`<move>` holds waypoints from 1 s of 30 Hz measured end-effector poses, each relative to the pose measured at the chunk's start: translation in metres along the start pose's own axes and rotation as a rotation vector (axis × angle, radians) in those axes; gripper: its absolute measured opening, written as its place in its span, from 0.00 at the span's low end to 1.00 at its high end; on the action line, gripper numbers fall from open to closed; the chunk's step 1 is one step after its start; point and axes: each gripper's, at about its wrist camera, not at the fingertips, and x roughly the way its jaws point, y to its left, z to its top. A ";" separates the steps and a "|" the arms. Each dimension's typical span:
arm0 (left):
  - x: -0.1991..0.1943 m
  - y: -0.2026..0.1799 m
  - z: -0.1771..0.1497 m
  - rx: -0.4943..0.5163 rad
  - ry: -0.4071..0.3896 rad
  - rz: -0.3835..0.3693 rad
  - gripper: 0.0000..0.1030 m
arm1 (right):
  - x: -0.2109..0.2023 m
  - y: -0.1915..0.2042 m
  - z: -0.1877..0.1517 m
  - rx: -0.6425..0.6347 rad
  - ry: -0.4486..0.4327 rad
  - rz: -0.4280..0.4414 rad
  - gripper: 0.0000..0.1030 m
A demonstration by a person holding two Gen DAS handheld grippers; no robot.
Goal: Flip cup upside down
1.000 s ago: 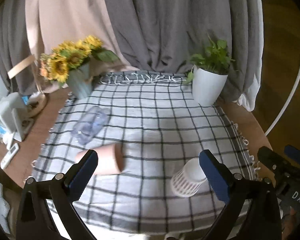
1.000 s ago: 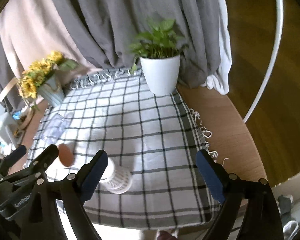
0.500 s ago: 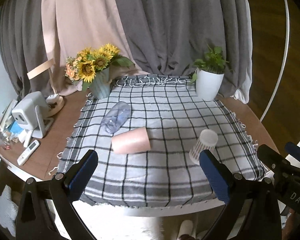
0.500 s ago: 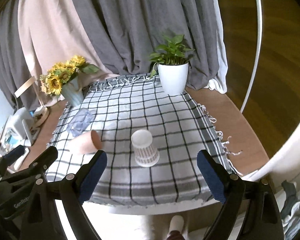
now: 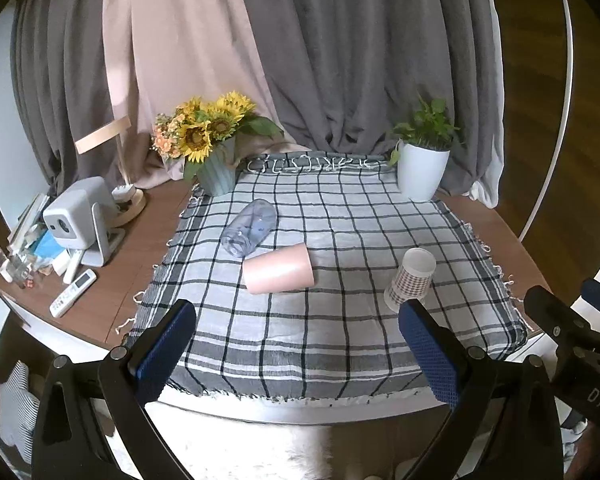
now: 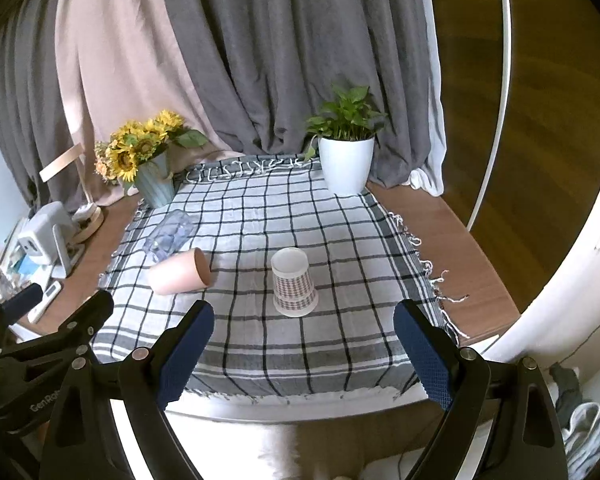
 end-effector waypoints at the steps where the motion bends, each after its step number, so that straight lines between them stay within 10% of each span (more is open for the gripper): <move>1: -0.003 0.001 -0.001 -0.001 -0.007 0.001 1.00 | -0.002 0.000 0.000 0.000 -0.004 0.001 0.89; 30: -0.017 0.008 -0.002 -0.012 -0.033 0.015 1.00 | -0.019 0.007 -0.009 -0.011 -0.045 0.015 0.89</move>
